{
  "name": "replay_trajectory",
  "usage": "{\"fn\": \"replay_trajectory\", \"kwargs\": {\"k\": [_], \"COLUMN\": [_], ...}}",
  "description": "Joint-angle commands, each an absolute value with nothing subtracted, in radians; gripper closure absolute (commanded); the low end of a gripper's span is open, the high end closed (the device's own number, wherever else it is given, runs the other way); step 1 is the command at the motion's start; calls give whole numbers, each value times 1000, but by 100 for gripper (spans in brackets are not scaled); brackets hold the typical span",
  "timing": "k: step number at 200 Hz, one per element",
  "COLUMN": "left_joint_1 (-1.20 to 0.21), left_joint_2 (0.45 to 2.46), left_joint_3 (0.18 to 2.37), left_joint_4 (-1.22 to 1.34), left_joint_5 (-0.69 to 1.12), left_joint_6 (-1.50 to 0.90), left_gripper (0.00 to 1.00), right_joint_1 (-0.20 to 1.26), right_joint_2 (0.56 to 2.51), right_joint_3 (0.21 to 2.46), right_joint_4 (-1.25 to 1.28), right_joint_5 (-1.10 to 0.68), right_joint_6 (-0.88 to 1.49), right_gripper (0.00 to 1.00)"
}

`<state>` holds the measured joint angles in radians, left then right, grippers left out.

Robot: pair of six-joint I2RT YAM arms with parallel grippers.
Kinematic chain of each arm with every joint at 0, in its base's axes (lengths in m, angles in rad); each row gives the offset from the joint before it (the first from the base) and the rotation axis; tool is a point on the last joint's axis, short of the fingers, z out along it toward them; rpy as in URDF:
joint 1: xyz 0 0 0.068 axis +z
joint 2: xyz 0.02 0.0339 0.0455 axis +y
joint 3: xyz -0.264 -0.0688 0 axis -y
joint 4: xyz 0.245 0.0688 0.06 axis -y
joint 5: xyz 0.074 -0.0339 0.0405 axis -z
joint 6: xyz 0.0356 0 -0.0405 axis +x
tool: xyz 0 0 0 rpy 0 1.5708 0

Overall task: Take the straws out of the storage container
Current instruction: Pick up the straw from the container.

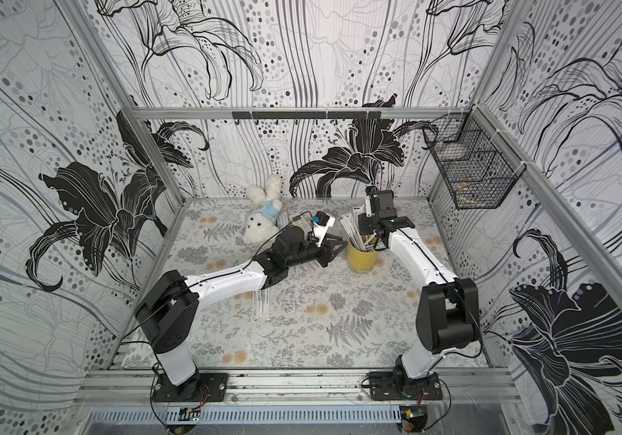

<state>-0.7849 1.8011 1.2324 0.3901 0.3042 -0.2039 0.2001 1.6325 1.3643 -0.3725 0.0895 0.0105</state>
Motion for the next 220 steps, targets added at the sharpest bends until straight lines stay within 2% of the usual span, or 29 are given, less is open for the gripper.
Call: {"fn": "replay_trajectory", "kwargs": {"k": [1,57,163,220], "left_joint_1": [-788,-788,-788,-798], "left_joint_2": [1815,1818,1816,1773], "left_joint_3": [1240,1238,1236,1231], "left_joint_4": [433,432,434,435], "left_joint_5": [305,303,312,313], "left_joint_6": [-202,-203,-207,-219], "left_gripper": [69,69,70,71], "right_joint_1": [192,187,181,181], "right_joint_2": [1656,1663,1647,1580], "right_joint_3": [1400,1410,1405,1431], "right_joint_4": [-388,-389,-391,-425], "right_joint_5": [71,56,71,94], "right_joint_6": [18,12,14,30], "right_gripper": [71,71,92,93]}}
